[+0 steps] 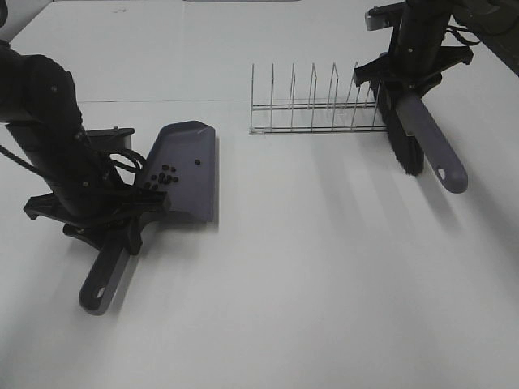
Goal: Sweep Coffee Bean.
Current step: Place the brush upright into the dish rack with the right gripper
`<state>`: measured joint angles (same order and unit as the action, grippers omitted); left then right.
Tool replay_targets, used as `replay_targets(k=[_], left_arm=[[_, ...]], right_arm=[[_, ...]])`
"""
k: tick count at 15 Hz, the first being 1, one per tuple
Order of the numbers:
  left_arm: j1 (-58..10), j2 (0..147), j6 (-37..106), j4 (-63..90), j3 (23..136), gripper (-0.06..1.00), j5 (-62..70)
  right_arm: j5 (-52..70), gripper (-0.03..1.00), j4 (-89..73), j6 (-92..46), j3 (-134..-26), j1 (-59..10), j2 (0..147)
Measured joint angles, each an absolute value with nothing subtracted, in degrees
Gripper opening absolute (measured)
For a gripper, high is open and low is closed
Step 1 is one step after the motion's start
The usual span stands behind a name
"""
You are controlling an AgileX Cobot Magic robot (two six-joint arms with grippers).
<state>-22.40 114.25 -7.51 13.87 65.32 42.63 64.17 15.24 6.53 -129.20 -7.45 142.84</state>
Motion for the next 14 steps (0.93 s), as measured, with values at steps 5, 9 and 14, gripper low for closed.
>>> replay_targets(k=[5, 9, 14], left_arm=[[-22.4, 114.2, -7.5, 13.9, 65.3, 0.32, 42.6], [-22.4, 114.2, -7.5, 13.9, 65.3, 0.32, 42.6], [-22.4, 114.2, -7.4, 14.4, 65.3, 0.32, 41.4]], right_arm=[[63.5, 0.28, 15.2, 6.6, -132.0, -7.4, 144.6], [63.5, 0.57, 15.8, 9.7, -132.0, -7.4, 144.8], [64.6, 0.86, 15.8, 10.0, -132.0, -7.4, 141.9]])
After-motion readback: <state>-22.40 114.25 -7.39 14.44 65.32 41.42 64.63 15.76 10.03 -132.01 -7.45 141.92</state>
